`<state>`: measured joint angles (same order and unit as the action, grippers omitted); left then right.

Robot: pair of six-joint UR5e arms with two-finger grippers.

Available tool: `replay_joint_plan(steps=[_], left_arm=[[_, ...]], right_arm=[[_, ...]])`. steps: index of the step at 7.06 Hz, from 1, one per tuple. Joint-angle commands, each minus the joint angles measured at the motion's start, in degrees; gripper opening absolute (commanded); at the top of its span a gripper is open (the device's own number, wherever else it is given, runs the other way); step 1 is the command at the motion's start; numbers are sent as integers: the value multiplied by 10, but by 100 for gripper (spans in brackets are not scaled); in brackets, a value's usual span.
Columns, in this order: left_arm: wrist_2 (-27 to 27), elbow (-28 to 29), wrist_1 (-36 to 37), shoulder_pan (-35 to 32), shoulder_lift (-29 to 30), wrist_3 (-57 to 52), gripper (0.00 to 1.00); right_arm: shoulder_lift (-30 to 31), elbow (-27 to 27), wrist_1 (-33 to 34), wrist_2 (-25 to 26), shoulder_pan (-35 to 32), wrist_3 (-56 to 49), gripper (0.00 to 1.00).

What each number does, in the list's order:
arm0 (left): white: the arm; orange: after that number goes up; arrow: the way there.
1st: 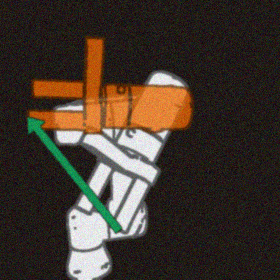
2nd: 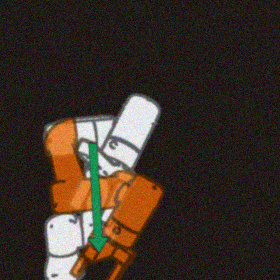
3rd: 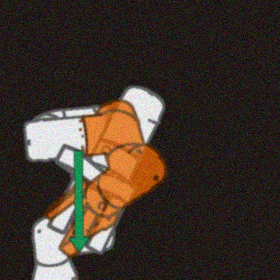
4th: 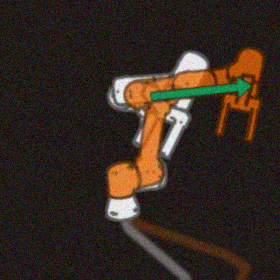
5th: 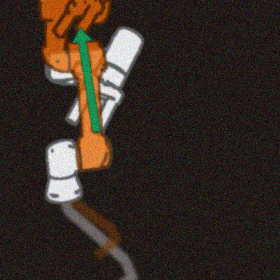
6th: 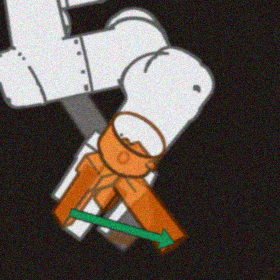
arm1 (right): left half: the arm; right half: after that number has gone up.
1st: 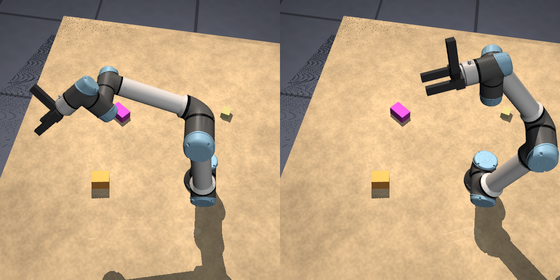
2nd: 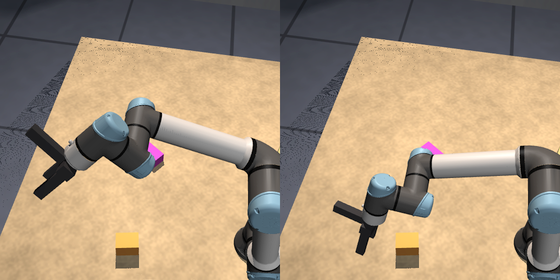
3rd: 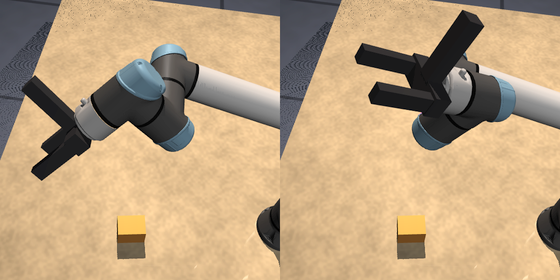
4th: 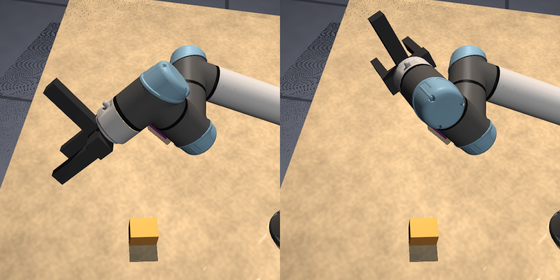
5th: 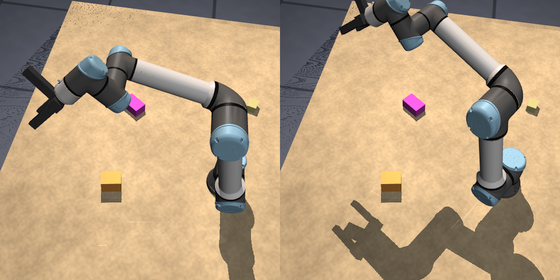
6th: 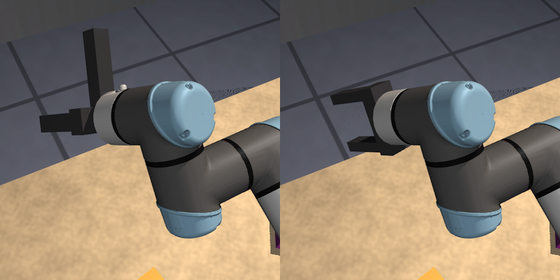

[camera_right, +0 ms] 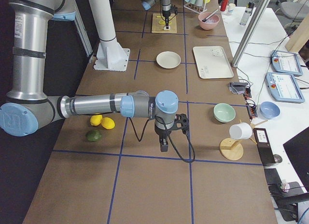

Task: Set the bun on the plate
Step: 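Grasp the white bun with the left gripper and lift it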

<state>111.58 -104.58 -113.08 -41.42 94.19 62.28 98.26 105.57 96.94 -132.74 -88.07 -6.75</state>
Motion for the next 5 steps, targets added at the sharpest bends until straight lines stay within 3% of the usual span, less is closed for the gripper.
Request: replay_joint_plan(steps=[1, 3, 5], left_arm=[[0, -36, 138, -2, 92, 6, 24], [0, -39, 267, -1, 221, 8, 24], [0, -29, 286, 19, 282, 17, 24]], right_arm=[[0, 2, 0, -1, 0, 1, 100], [-2, 4, -1, -1, 0, 11, 100], [-11, 5, -1, 1, 0, 12, 100]])
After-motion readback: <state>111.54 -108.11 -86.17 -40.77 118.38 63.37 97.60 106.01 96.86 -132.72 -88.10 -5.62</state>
